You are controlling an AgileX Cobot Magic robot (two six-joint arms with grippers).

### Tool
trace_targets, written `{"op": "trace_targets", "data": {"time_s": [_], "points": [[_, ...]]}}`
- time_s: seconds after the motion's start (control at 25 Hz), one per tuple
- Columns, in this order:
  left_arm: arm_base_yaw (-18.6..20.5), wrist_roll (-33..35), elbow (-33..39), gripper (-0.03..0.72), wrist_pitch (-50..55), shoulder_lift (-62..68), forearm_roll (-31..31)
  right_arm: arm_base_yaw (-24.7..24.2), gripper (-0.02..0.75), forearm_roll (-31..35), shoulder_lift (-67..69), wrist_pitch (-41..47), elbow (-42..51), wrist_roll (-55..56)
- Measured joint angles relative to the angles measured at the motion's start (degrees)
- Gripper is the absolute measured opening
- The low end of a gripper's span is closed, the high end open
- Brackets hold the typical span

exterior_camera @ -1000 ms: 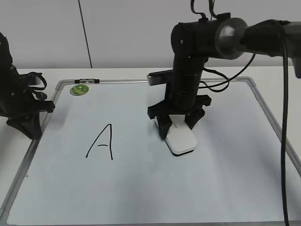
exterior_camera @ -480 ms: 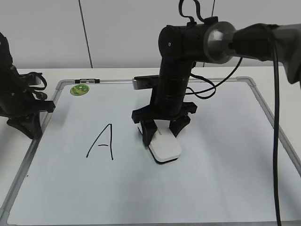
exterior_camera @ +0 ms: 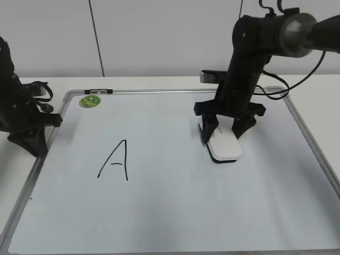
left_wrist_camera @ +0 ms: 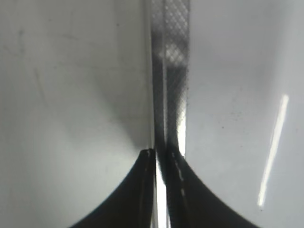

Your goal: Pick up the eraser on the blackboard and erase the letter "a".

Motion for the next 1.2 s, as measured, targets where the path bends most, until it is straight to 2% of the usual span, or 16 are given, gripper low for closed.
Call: {"op": "trace_targets", "data": {"time_s": [0.28,0.48,0.68,1.04,1.2], "points": [[0.00,0.00,0.00,0.044,0.23,0.00,-0.09,-1.07,0.519,-1.79,-3.76,-0.25,1.15,0.66],[0.00,0.00,0.00,0.044,0.23,0.00,-0.09,-1.07,0.519,-9.10,-12.07,-0.25,1.61,4.25],[0.00,0.00,0.00,0.048,0.23,0.00,-0.09,-2.78,0.519,-12.14,-17.34,-0.13,6.31,5.45],[0.00,0.00,0.00,0.049,0.23,0.00,-0.09,-13.32,0.519,-13.30,-20.20,-0.13,19.14,5.27],[0.00,0.00,0.00,0.049,0.23,0.00,-0.09,-15.40,0.519,-12.63,-20.20,-0.13,21.20,2.35]]}}
